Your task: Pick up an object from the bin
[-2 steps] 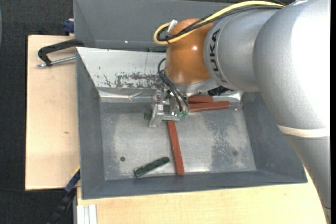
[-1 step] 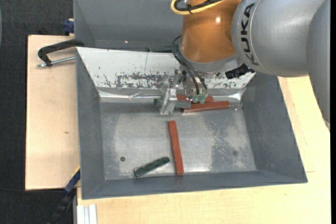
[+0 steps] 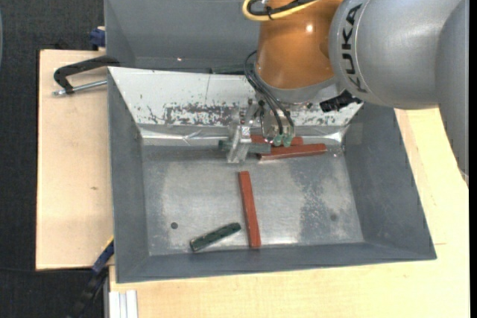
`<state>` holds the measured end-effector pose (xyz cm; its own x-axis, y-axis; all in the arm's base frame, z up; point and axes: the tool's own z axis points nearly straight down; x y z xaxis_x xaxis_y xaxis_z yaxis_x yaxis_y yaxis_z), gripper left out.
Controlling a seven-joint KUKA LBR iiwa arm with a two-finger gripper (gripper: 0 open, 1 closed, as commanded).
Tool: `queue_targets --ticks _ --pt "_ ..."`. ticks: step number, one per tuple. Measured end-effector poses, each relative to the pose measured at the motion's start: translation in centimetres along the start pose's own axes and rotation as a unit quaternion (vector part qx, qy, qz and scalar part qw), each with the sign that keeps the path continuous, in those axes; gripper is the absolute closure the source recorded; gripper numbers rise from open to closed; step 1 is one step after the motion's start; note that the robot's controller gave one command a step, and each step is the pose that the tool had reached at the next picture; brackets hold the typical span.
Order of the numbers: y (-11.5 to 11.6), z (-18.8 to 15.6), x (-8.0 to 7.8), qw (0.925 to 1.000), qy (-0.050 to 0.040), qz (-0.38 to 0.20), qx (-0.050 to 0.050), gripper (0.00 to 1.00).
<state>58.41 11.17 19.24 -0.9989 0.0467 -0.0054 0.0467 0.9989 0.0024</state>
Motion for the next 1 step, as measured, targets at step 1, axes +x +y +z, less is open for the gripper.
queue_targets --ticks 1 --pt "-0.23 -2.4 0.1 0.9978 0.0039 -0.067 0.001 1.0"
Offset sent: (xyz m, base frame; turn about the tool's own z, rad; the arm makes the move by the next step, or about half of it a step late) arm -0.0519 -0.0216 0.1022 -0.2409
